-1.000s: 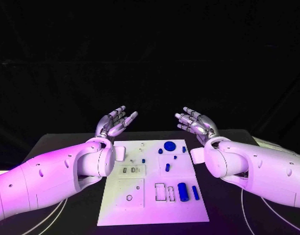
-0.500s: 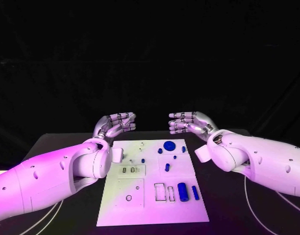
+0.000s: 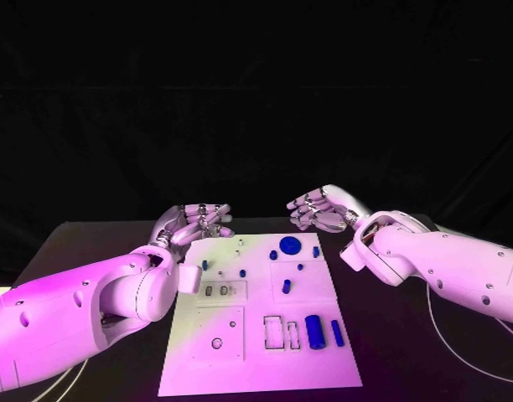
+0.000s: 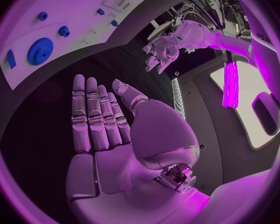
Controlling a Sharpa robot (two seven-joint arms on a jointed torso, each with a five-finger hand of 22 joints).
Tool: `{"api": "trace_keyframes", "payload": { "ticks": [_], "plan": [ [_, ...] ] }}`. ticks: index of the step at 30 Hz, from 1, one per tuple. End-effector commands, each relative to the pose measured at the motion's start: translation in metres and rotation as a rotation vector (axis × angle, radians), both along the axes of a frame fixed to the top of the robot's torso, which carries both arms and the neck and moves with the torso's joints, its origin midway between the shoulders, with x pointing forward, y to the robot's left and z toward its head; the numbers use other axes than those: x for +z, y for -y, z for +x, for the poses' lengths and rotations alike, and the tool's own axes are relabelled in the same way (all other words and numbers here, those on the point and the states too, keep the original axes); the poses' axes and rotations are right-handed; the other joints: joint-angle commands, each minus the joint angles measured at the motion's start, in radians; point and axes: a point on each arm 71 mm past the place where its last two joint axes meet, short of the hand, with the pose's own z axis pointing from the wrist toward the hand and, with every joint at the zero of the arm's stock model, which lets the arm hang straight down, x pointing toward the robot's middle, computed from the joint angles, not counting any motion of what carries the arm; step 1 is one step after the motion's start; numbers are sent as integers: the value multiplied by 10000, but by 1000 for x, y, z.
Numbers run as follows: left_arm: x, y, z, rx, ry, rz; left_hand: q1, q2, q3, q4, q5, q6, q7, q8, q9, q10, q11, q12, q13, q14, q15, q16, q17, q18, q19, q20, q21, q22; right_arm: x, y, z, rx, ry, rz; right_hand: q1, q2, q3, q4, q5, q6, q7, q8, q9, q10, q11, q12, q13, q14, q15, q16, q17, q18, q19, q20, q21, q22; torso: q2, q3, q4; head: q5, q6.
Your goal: Assemble the parts on the task board
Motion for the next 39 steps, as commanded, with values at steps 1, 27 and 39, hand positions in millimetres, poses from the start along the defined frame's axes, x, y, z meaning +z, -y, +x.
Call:
{"api": "trace_keyframes", "payload": {
  "ticks": [1,27,39],
  "plan": [
    [6,6,-6,-507,4,-55,-132,-53,33,-41,-40,102,-11,-83,-10,181,-63,-19,31,196,-82,190,216,39,184,-60,138,67,1,-6,1,359,800,-2552,111,-391,-73,5,-198,538,-238,-39,20,858,-421,-81,37,2643,-719,1026,419,141,1626,-746,1400,648,330,-13,119,-100,74],
    [33,16,-41,-1315,-288,-790,-340,-148,138,-157,-43,-24,87,-403,-17,-26,15,-175,64,-225,-66,1413,1512,-15,134,-123,713,433,14,-43,6,1135,1932,-8364,-247,-1023,213,636,-381,938,-680,-76,19,885,-724,-339,16,2918,-1049,5218,3620,96,2014,-1155,3998,2186,1268,-87,521,-353,382],
    [36,12,-40,-1292,-245,-767,-401,-133,172,-239,-45,-32,151,-446,-6,-219,108,-177,70,-1027,80,1300,1665,-37,-436,6,581,402,13,-48,6,1336,1881,-8579,-203,-1039,347,790,-390,1089,-687,-43,38,708,-701,-290,42,2922,-1019,5773,4152,110,1933,-1130,4350,2404,1443,-135,631,-438,449]
  ]
}}
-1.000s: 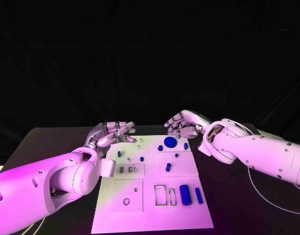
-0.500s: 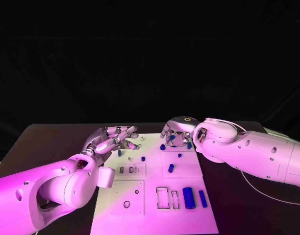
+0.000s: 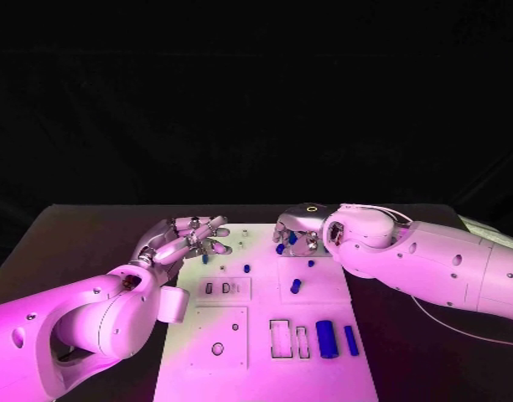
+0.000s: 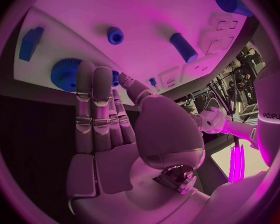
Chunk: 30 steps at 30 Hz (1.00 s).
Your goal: Assemble the parts on the task board
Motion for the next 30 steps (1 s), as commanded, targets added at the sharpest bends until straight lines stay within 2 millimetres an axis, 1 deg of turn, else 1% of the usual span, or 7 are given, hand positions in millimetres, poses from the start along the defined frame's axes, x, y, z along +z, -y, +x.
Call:
{"api": "trace_keyframes", "payload": {
  "ticks": [1,8,12,20,24,27,30],
  "plan": [
    [2,2,-1,-246,17,-143,-125,-10,-9,-62,-50,-26,82,-40,3,-78,2,-53,5,-134,31,-104,-14,-34,-116,26,-71,-33,-2,0,0,1,-48,-497,38,-57,44,63,-53,99,-1,2,13,-13,9,9,21,188,31,269,279,112,-64,19,96,51,75,-25,52,-28,22],
    [3,2,-1,-282,17,-150,-129,-9,-8,-69,-49,-31,88,-45,3,-91,9,-52,4,-171,41,-132,-17,-32,-152,39,-86,-41,-2,-2,1,-2,-1,-475,95,32,218,175,-132,233,-10,20,24,73,-13,35,29,210,12,870,913,116,-80,20,338,198,161,-41,81,-63,62],
    [3,1,-1,-290,8,-148,-130,-9,-7,-72,-48,-37,92,-49,2,-101,14,-54,3,-190,46,-145,-19,-32,-169,45,-94,-44,-2,-2,2,-10,31,-453,181,149,451,258,-481,400,-57,55,45,203,-59,66,37,202,-42,1308,1384,119,-92,22,537,319,201,-45,101,-83,78],
    [3,0,0,-284,-24,-129,-131,-9,-4,-79,-48,-46,98,-56,0,-117,21,-57,1,-216,54,-166,-21,-30,-192,54,-105,-50,2,-3,1,19,435,-102,297,352,836,462,-991,942,-223,280,164,708,-232,220,103,304,-173,2437,2606,133,-65,-29,966,578,258,-57,122,-101,95],
    [2,-1,0,-246,-44,-104,-130,-8,-3,-83,-48,-52,101,-59,-1,-126,25,-59,-1,-232,59,-178,-23,-30,-206,60,-111,-53,11,-4,0,8,1238,727,398,436,1074,579,-1389,1107,-282,370,239,928,-298,257,139,331,-228,2983,3182,86,-10,-81,1396,1009,289,-59,141,-108,125],
    [2,-3,1,-195,-33,-87,-125,-2,4,-89,-46,-58,104,-63,-1,-134,28,-60,-2,-242,62,-188,-24,-29,-217,64,-116,-56,18,-5,0,-42,1836,1500,480,437,1241,610,-1414,1128,-270,390,278,972,-299,236,148,292,-228,3121,3314,72,-51,-89,1552,1150,304,-60,152,-109,137],
    [1,-6,3,-112,-11,-62,-117,2,12,-99,-45,-68,110,-70,-3,-148,33,-62,-4,-261,68,-204,-27,-27,-235,72,-124,-61,24,-6,0,-184,2253,2078,517,401,1327,615,-1414,1112,-253,386,294,966,-301,209,147,262,-219,3151,3334,72,-88,-90,1615,1195,321,-77,177,-97,161]
  ]
}}
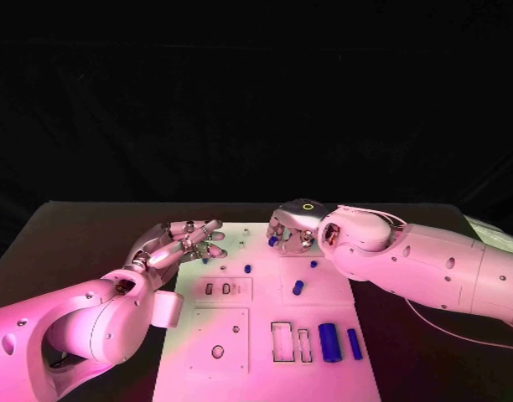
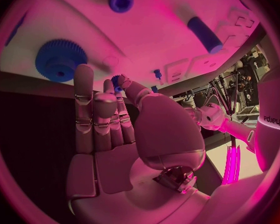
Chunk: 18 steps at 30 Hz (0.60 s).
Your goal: Assemble the parts on the task board
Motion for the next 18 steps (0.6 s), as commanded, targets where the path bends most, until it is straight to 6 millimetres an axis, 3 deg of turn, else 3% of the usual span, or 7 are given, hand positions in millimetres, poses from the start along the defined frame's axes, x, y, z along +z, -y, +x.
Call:
{"api": "trace_keyframes", "payload": {
  "ticks": [1,6,11,14,18],
  "plan": [
    [1,-1,1,-110,57,-87,-77,42,-14,-74,-45,-36,78,-72,-4,-83,35,-63,-1,-86,-13,-57,-15,-25,-86,-9,-60,-16,12,-1,1,-219,1044,1217,175,123,79,20,2,71,-21,104,212,55,16,6,20,223,-34,59,24,74,-70,-45,61,25,35,-15,28,15,30],
    [0,-6,4,-42,41,-104,-85,46,4,-112,-48,-106,130,-115,-10,-215,96,-99,-26,-262,55,-228,-59,-26,-234,57,-142,-62,13,-6,7,-400,1066,1321,137,35,149,88,-18,8,11,72,225,-8,47,-61,7,188,-6,131,90,67,-131,-27,155,100,56,-30,42,37,44],
    [0,-8,4,-131,-26,-264,-68,88,37,-228,-50,-423,379,-285,-31,-854,397,-342,-170,-1198,417,-1147,-429,-117,-1013,336,-684,-357,13,-15,15,-479,1029,1263,122,-16,199,134,-19,-43,30,43,232,-59,74,-107,-3,160,10,154,103,70,-189,-10,192,113,78,-33,42,45,75],
    [0,-8,4,-167,-20,-322,-70,122,27,-309,-51,-568,487,-346,-33,-1227,536,-454,-207,-1592,606,-1638,-715,-119,-1408,504,-994,-541,11,-21,20,-482,973,1208,124,-43,237,154,-16,-80,47,22,234,-102,89,-137,-11,146,23,177,125,71,-221,0,219,130,98,-40,73,29,74],
    [0,-8,5,-157,-21,-360,-78,149,1,-386,-52,-706,560,-387,-39,-1572,645,-542,-213,-1856,745,-2032,-1001,-110,-1775,664,-1281,-718,9,-28,23,-439,847,1093,115,-68,279,190,-16,-128,68,-7,235,-159,114,-171,-21,130,41,204,149,72,-261,16,248,144,114,-50,92,37,70]
  ]
}}
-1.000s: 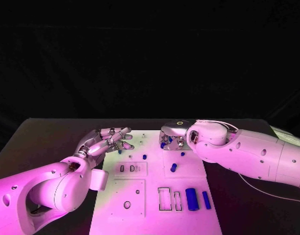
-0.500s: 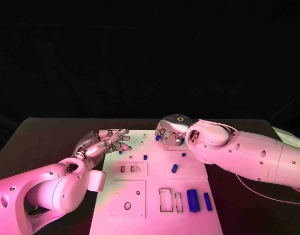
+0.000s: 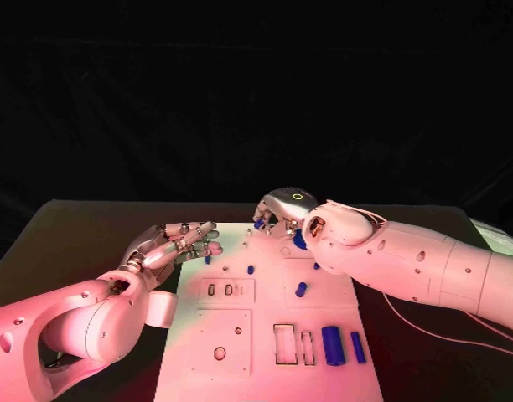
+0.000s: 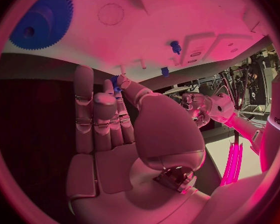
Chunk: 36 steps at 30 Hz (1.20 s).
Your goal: Assemble the parts on the task board
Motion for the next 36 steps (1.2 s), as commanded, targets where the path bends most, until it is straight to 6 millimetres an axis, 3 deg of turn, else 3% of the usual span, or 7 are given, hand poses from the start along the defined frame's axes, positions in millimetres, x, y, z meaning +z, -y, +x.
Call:
{"api": "trace_keyframes", "payload": {
  "ticks": [1,9,17,29,31,33,36],
  "plan": [
    [2,2,0,-277,67,-303,-33,110,-1,-102,-51,-129,77,-66,-17,-236,73,-86,-10,-219,81,-294,-226,-110,-315,112,-234,-142,-1,-4,3,-39,-100,-66,9,-18,116,33,61,-77,16,-10,235,-66,19,-37,-24,130,42,44,27,72,-110,7,29,16,30,-16,37,-15,-7],
    [1,3,1,-262,43,-341,-54,178,-64,-259,-44,-332,156,-56,-16,-754,222,-201,-9,-721,332,-1148,-992,-20,-1035,457,-795,-522,-5,-16,4,173,-366,-407,-31,-118,120,83,138,-127,39,-41,242,-127,44,-58,-32,119,66,116,100,71,-158,32,94,70,52,-34,25,-29,-12],
    [1,4,1,-282,44,-370,-60,198,-76,-288,-44,-343,169,-40,-15,-872,247,-254,-19,-725,357,-1272,-1134,-1,-1095,495,-853,-579,-7,-21,5,167,-495,-734,-48,-153,110,99,158,-126,39,-42,248,-130,48,-56,-31,115,70,129,111,72,-172,39,111,82,73,-30,61,-94,-46],
    [1,4,1,-267,-6,-417,-62,205,-76,-291,-43,-340,179,-35,-14,-893,254,-265,-19,-725,360,-1289,-1155,2,-1095,499,-856,-584,-11,-25,6,27,-584,-982,-103,-220,83,157,172,-150,47,-59,254,-161,58,-63,-33,104,82,160,138,81,-217,52,127,73,102,-45,62,-54,-89],
    [1,4,1,-265,-13,-423,-62,206,-76,-292,-43,-340,181,-34,-14,-894,254,-266,-19,-724,360,-1291,-1157,3,-1093,499,-855,-585,-11,-25,6,-32,-553,-960,-203,-343,66,248,180,-439,158,-230,195,-507,155,-134,-101,14,163,-41,-120,110,-393,96,-30,-173,110,-47,67,-53,-96],
    [1,3,1,-263,-19,-425,-62,206,-76,-292,-43,-340,182,-34,-14,-895,255,-266,-19,-724,360,-1292,-1159,3,-1091,500,-855,-585,-10,-25,7,-83,-470,-884,-388,-659,-76,368,184,-1282,364,-349,1,-1340,357,-123,-186,-317,348,-849,-1053,99,-621,216,-159,-245,112,-50,72,-55,-92],
    [1,3,1,-256,-26,-424,-62,207,-76,-293,-43,-340,183,-34,-14,-896,256,-266,-19,-724,360,-1294,-1161,3,-1090,500,-854,-585,-8,-24,7,-134,-288,-711,-265,-869,-338,388,154,-2456,295,-365,-141,-2391,454,-100,-176,-703,417,-1940,-2232,137,-857,344,-368,-368,109,-48,70,-50,-89]
  ]
}}
